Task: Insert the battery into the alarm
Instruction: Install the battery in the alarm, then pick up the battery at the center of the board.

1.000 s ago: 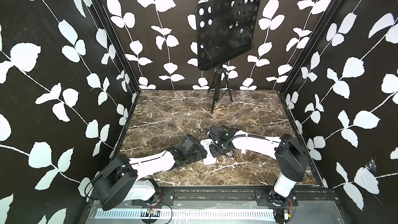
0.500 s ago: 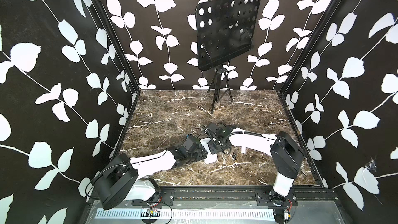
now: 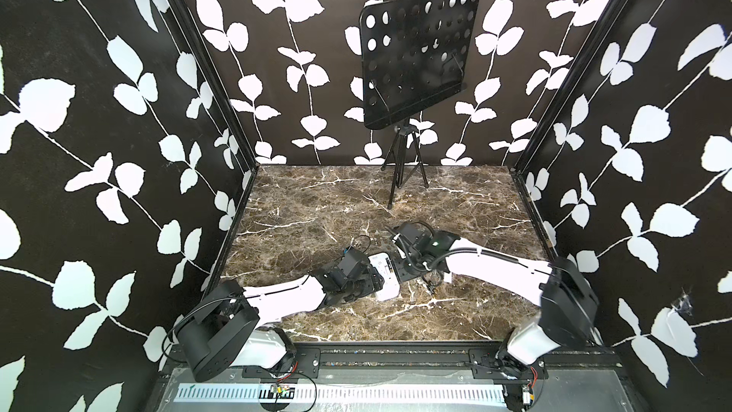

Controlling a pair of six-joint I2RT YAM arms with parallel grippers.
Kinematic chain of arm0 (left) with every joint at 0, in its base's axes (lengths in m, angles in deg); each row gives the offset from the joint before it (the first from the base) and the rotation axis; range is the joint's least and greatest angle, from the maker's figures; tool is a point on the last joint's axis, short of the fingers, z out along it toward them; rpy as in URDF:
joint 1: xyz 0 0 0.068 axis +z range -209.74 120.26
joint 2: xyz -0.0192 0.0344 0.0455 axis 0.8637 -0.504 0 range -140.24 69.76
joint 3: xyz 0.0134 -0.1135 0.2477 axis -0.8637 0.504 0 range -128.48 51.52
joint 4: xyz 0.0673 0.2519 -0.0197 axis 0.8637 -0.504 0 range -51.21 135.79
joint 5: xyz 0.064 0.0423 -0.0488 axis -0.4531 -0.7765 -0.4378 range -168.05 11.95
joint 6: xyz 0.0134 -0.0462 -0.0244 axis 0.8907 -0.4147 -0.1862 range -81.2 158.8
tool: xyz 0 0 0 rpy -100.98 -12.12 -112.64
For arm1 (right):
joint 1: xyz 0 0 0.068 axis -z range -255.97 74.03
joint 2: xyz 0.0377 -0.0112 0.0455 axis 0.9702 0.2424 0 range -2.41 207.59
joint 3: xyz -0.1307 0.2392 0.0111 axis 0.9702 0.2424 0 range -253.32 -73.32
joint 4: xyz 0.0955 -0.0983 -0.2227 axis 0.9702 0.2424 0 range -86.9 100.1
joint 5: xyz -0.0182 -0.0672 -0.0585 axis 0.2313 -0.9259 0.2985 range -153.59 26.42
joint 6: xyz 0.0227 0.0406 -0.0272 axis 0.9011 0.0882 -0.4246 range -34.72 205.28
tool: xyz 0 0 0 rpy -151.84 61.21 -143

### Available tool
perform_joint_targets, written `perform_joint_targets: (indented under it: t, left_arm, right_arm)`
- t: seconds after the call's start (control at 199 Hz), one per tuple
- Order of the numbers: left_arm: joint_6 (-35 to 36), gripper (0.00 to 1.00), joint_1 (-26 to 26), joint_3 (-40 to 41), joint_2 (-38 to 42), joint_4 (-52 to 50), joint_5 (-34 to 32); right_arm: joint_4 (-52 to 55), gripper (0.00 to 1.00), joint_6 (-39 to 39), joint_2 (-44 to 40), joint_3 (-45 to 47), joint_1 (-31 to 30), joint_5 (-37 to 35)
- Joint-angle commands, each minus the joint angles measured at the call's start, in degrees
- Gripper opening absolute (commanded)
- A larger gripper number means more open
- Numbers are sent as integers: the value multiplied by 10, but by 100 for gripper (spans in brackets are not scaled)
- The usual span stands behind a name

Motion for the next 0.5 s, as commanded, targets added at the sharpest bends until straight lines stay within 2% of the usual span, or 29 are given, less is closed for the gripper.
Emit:
perform_joint_targets:
  t: [0.0,0.191,0.497]
  left_arm:
    - [-6,76,2,-12,-7,13,10]
    - [-14,76,0,-15,-19,34,24]
    - [-20,76,-3,-29,-31,50,32]
  right_arm:
    - [32,31,12,-32,35,20,-30]
    - [44,26,8,-62,111,56,-62]
    - [7,24,-5,-35,160,74,-47]
